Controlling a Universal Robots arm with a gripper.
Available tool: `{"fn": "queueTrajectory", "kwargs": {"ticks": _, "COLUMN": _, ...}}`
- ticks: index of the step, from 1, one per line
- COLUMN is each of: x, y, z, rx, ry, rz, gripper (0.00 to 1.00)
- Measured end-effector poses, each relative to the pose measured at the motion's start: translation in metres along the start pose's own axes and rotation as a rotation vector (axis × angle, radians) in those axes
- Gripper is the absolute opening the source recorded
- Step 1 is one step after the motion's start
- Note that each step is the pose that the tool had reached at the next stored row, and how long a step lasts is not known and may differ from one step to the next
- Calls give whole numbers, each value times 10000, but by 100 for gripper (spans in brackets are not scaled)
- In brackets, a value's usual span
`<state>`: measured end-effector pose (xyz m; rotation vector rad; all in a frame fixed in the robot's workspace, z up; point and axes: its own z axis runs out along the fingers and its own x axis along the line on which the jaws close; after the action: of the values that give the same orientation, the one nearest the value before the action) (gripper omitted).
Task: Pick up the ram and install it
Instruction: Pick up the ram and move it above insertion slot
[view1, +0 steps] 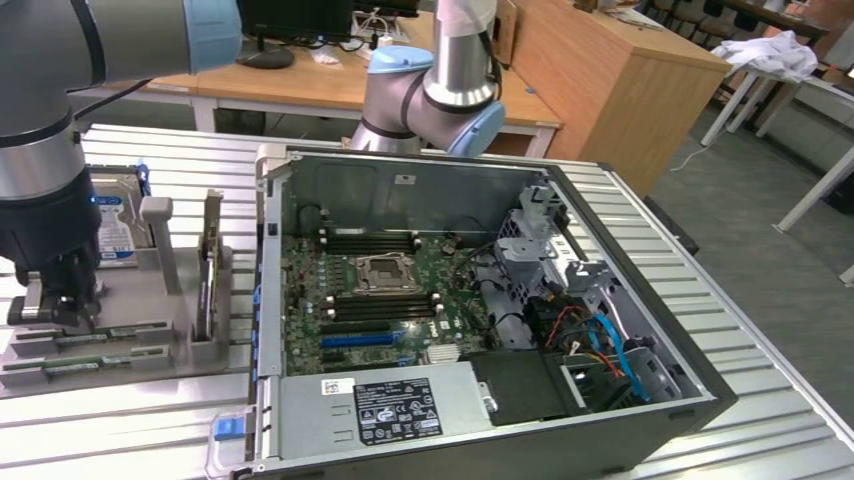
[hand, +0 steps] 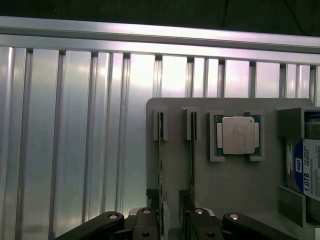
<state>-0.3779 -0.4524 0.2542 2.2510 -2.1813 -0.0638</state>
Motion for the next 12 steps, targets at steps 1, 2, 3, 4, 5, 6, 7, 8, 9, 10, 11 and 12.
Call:
{"fn": "queueTrajectory", "kwargs": {"ticks": 1, "x": 2, "y": 0, "z": 10, "rx": -2, "ry": 1, "rz": 0, "gripper": 30}}
{"fn": "queueTrajectory", "kwargs": {"ticks": 2, "x": 5, "y": 0, "z": 22, "rx": -3, "ry": 2, "rz": 0, "gripper": 30}}
{"fn": "queueTrajectory", "kwargs": {"ticks": 3, "x": 8, "y": -1, "z": 35, "rx": -3, "ry": 2, "rz": -1, "gripper": 30}}
{"fn": "queueTrajectory", "kwargs": {"ticks": 4, "x": 12, "y": -1, "z": 49, "rx": -3, "ry": 2, "rz": 0, "gripper": 30}}
{"fn": "queueTrajectory", "kwargs": {"ticks": 5, "x": 15, "y": -1, "z": 62, "rx": -3, "ry": 2, "rz": 0, "gripper": 30}}
{"fn": "queueTrajectory", "kwargs": {"ticks": 6, "x": 18, "y": -1, "z": 75, "rx": -3, "ry": 3, "rz": 0, "gripper": 30}}
{"fn": "queueTrajectory", "kwargs": {"ticks": 7, "x": 21, "y": -1, "z": 90, "rx": -2, "ry": 2, "rz": 1, "gripper": 30}}
{"fn": "queueTrajectory", "kwargs": {"ticks": 8, "x": 24, "y": -1, "z": 104, "rx": -2, "ry": 2, "rz": 1, "gripper": 30}}
{"fn": "queueTrajectory", "kwargs": {"ticks": 9, "x": 27, "y": -1, "z": 118, "rx": -2, "ry": 2, "rz": 0, "gripper": 30}}
{"fn": "queueTrajectory", "kwargs": {"ticks": 10, "x": 30, "y": -1, "z": 132, "rx": -2, "ry": 2, "rz": 1, "gripper": 30}}
{"fn": "queueTrajectory", "kwargs": {"ticks": 11, "x": 33, "y": -1, "z": 146, "rx": -3, "ry": 2, "rz": 0, "gripper": 30}}
{"fn": "queueTrajectory", "kwargs": {"ticks": 12, "x": 36, "y": -1, "z": 163, "rx": -2, "ry": 1, "rz": 0, "gripper": 30}}
